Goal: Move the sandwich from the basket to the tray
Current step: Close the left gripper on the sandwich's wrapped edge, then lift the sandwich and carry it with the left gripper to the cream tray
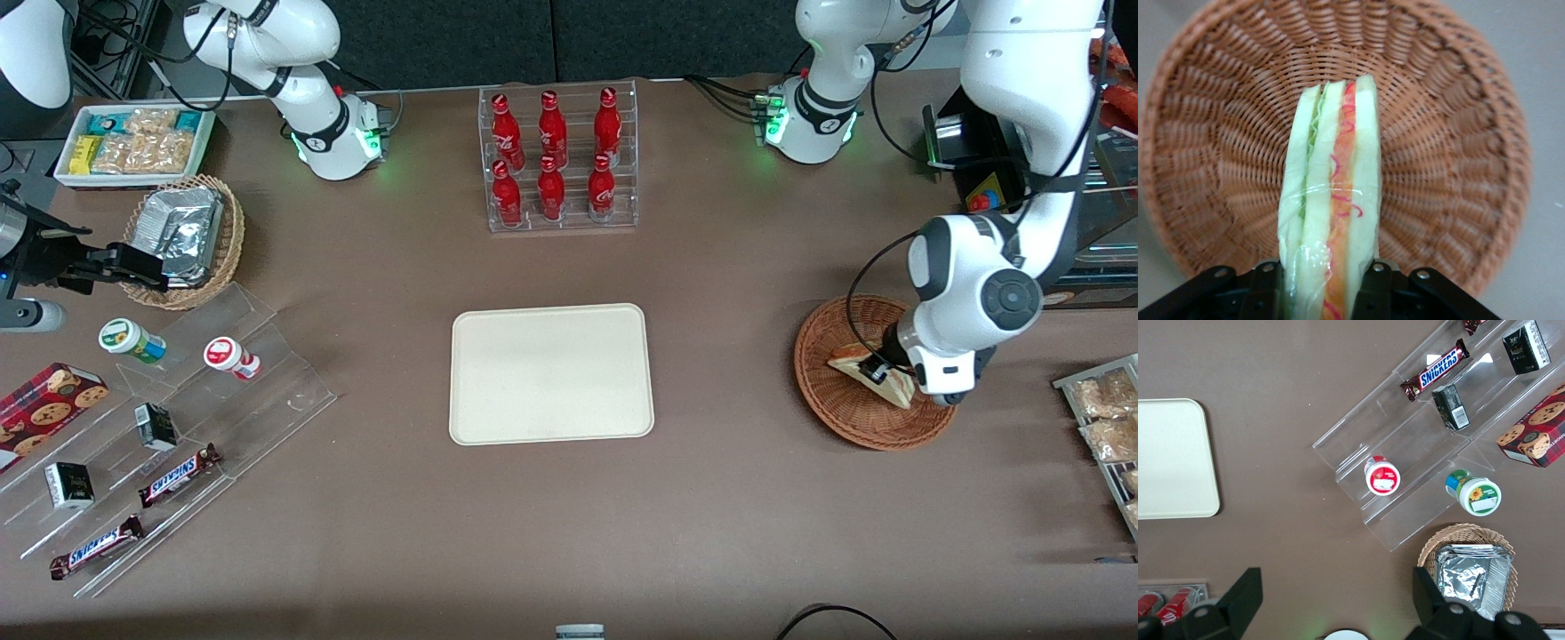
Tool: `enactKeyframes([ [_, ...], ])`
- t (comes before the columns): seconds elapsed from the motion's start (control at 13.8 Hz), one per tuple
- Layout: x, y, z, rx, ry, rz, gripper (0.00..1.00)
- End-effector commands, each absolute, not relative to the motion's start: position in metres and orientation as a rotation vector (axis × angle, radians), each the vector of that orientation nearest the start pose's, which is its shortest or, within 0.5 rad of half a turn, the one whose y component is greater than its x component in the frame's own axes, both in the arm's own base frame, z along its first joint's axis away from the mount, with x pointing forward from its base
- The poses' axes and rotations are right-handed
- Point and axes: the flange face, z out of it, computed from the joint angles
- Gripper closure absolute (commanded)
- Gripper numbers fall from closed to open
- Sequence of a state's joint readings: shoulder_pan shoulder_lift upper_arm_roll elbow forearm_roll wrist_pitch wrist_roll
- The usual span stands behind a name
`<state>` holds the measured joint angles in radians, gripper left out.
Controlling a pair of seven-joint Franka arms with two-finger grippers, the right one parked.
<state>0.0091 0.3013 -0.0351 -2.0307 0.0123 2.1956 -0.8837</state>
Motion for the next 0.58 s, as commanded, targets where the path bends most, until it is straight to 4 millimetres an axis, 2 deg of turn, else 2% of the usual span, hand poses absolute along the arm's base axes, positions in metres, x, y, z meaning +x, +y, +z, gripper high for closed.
enactKeyframes([
  [0.0,0.607,-0.055,0.376,-2.794,-1.248,0.249,0.88],
  [0.14,0.612,-0.095,0.423,-2.825,-1.258,0.311,0.88],
  [0.29,0.608,-0.16,0.455,-2.871,-1.252,0.291,0.88],
  [0.43,0.598,-0.232,0.463,-2.925,-1.157,0.271,0.88],
  [0.51,0.586,-0.266,0.46,-2.947,-1.078,0.273,0.88],
])
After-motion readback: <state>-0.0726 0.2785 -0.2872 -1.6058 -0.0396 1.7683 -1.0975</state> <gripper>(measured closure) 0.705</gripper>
